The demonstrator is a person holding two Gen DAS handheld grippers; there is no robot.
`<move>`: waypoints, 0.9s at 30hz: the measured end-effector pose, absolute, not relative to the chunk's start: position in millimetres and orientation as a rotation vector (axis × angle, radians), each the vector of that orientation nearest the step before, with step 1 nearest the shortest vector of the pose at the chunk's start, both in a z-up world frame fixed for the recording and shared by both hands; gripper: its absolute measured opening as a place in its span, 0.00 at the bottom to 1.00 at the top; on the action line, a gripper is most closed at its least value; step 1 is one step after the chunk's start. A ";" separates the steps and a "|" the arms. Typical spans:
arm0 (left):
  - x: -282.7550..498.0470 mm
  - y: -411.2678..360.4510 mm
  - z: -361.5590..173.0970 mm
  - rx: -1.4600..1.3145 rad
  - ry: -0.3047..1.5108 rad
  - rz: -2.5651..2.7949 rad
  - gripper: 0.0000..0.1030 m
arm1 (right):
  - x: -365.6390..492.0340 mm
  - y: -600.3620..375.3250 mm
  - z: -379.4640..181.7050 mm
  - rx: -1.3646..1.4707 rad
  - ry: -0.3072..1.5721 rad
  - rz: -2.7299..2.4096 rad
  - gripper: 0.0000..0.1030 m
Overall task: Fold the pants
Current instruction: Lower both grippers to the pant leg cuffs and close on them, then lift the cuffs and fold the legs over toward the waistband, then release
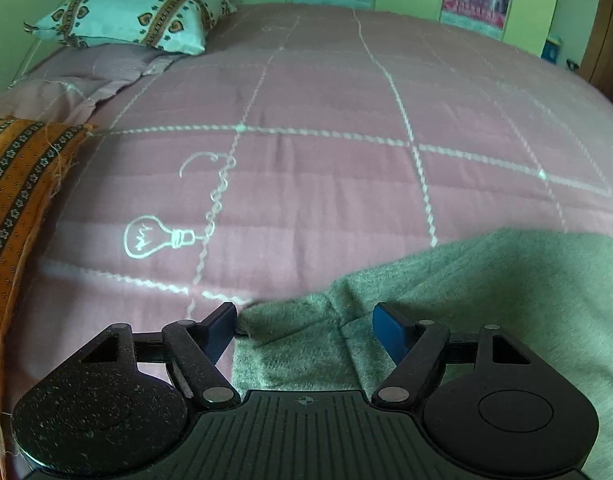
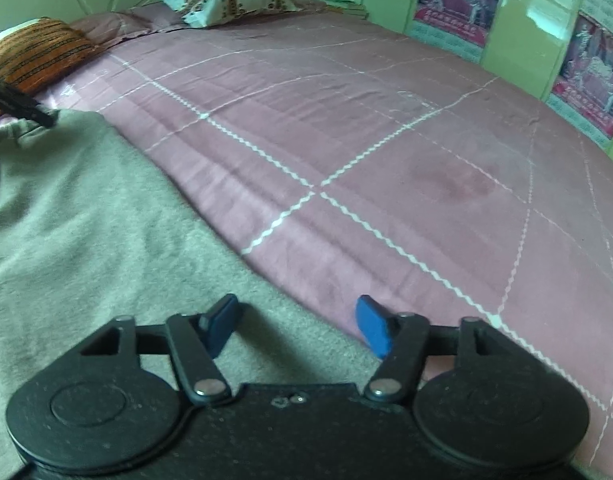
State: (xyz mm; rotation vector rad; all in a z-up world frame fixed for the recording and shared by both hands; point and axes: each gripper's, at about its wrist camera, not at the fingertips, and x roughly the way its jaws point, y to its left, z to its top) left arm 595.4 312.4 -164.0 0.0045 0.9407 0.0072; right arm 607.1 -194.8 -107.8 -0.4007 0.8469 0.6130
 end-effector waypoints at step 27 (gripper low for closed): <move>344.8 343.9 -106.2 -0.176 0.601 -0.092 0.80 | 350.7 -189.4 -26.4 -0.610 0.609 0.610 0.14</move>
